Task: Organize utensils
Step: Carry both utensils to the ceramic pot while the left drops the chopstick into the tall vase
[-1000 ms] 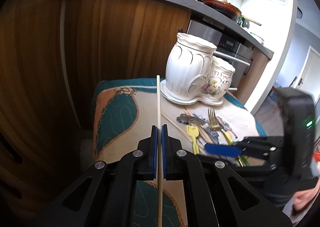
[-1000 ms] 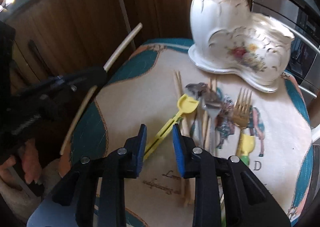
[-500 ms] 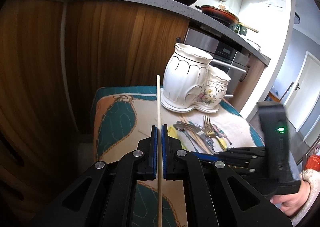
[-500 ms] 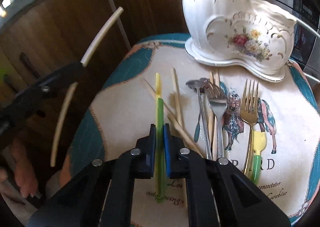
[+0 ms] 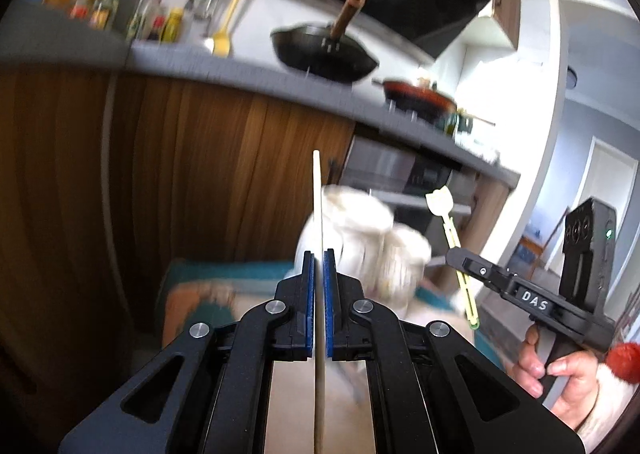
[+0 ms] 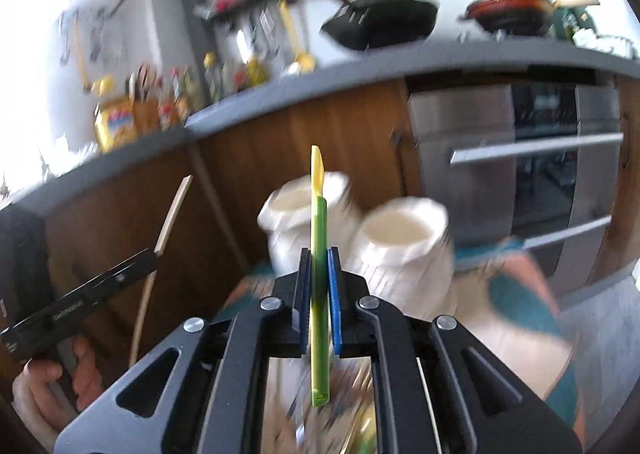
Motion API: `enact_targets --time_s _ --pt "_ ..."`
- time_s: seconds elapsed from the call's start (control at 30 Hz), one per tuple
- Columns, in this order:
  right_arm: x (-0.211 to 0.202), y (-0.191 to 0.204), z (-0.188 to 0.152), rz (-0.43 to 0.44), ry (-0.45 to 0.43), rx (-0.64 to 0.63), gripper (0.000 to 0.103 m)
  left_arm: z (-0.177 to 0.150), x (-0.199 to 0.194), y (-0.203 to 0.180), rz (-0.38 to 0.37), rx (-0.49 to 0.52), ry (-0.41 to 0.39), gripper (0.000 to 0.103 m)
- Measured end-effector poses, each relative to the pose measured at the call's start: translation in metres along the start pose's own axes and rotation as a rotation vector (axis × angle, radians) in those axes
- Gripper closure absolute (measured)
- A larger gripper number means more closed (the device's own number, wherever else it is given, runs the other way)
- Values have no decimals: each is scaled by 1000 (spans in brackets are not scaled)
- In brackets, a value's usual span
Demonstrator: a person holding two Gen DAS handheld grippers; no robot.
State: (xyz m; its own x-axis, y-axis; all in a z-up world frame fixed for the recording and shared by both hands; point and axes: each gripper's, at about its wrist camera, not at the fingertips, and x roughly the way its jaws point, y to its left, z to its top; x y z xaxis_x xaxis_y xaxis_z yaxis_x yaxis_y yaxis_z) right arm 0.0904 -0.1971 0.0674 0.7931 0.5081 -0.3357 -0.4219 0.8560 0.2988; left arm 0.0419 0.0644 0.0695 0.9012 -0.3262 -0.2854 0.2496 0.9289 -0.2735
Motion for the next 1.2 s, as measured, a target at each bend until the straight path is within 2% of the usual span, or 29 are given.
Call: enact_targets --time_s 0.1,0.17,0.37,0.47,0.6,0.8,1.2 --pt "14 -25 29 1 -93 40 95 28 22 -8 -38 -7 -41 98" --pt "25 -37 36 18 -115 62 95 47 37 -15 -61 -8 -72 98" --pt "64 -62 44 73 -106 132 95 86 76 -28 -82 -2 -176 98" --pt "74 -66 41 65 -100 135 95 93 103 -33 -37 11 -217 98" --pt "80 -71 33 58 -94 137 95 93 134 -33 45 49 -225 98" --pt "80 -72 28 33 -99 127 95 77 151 -30 63 72 -187 98" --pt "57 -67 10 2 -53 60 95 29 100 -29 88 131 -122 98"
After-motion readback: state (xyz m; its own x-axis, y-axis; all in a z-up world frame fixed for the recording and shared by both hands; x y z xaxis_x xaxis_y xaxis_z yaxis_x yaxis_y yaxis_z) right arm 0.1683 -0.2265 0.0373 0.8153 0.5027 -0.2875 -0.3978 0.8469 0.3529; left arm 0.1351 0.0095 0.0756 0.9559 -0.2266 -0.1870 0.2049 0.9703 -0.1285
